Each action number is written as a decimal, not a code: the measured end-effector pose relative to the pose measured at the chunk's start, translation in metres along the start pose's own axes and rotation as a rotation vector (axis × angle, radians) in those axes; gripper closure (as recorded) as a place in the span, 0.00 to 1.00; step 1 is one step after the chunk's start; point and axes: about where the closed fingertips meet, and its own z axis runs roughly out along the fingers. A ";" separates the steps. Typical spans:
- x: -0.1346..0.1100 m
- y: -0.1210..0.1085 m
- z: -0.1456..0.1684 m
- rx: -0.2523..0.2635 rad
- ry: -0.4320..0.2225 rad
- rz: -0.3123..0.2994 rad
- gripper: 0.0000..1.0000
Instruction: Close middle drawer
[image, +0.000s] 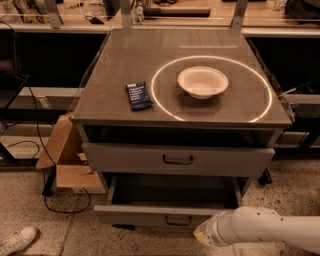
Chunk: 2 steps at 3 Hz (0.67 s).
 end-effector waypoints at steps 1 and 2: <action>-0.006 -0.005 0.003 0.028 -0.021 -0.007 1.00; -0.010 -0.006 0.005 0.046 -0.036 -0.019 1.00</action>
Offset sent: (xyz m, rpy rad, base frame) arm 0.0163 0.0091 -0.0009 -0.0151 -0.0963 -0.0117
